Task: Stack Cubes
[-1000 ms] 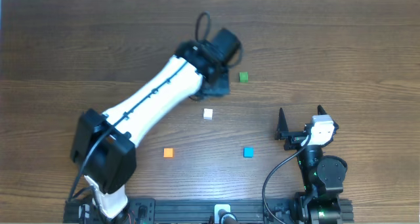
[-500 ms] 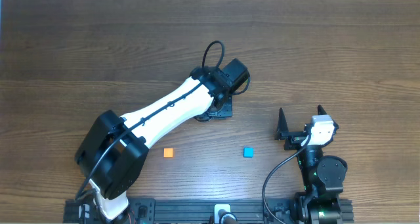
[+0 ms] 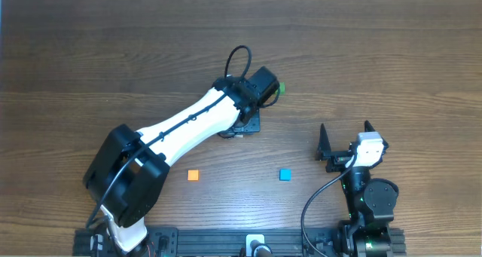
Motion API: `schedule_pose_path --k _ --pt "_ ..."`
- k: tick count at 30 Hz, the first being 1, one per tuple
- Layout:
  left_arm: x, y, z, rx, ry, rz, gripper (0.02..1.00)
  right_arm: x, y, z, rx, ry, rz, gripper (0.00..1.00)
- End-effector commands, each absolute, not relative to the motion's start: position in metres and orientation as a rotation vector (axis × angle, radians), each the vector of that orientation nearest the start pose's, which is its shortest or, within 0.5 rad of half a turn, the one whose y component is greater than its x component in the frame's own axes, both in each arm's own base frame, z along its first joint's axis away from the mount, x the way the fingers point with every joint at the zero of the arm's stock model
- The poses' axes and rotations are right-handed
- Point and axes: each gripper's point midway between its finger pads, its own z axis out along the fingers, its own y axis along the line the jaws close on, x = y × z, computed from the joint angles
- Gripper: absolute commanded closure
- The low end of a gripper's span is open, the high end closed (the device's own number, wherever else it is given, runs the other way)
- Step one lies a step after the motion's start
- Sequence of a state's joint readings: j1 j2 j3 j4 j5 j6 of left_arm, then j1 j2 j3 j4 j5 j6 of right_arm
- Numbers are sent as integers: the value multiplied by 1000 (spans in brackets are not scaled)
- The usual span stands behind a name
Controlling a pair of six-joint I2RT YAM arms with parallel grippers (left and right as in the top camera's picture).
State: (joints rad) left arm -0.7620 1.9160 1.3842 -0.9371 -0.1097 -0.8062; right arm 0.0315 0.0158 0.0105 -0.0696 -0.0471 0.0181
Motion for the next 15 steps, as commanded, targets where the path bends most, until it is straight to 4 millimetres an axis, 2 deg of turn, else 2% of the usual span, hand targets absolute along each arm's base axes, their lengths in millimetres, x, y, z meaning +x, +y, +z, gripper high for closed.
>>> schedule_pose_path --k 1,15 --pt "287 -242 52 -104 2966 -14 980 246 16 156 -55 1647 79 7" --pt "289 -249 50 -96 2967 -56 978 246 16 156 -55 1647 79 9"
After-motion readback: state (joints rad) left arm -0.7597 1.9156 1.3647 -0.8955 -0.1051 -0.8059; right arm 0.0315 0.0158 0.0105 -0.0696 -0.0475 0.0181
